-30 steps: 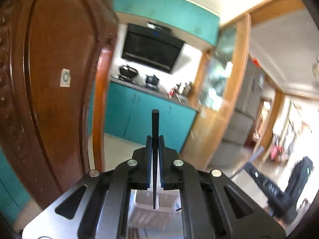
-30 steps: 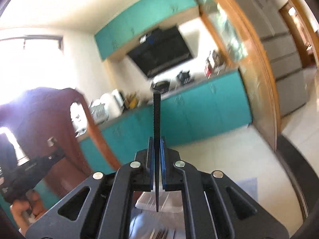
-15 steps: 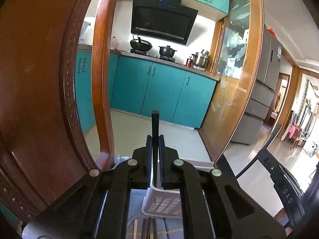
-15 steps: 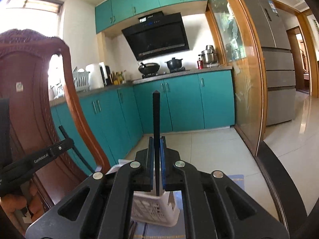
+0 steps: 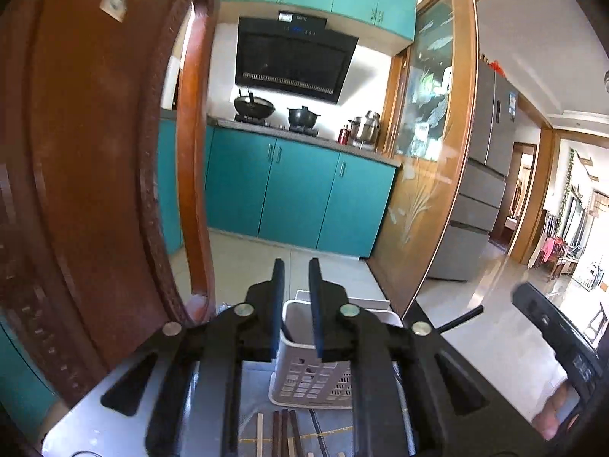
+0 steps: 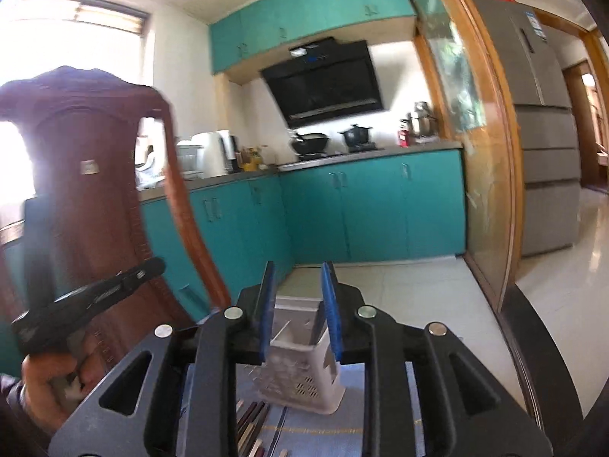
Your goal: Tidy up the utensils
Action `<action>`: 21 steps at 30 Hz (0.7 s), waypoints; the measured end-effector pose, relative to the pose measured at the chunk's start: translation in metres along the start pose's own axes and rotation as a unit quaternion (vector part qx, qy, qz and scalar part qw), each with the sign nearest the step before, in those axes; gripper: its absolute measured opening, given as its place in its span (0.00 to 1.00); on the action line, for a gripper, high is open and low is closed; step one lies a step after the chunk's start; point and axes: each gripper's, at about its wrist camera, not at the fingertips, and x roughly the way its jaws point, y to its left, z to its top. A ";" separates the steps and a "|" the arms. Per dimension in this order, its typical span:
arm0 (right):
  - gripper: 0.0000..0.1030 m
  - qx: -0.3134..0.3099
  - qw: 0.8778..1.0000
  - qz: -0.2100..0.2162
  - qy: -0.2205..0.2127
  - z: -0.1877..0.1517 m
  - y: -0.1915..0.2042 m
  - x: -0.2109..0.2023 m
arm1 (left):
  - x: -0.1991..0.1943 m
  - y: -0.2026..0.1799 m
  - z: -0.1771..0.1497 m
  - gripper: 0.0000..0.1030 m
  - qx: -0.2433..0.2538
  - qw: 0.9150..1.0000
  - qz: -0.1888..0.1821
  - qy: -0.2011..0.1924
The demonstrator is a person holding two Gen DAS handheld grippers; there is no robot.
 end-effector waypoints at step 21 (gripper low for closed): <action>0.09 -0.014 0.900 -0.020 0.436 -0.167 0.031 0.120 | 0.048 0.015 -0.084 0.24 0.058 0.965 0.058 0.249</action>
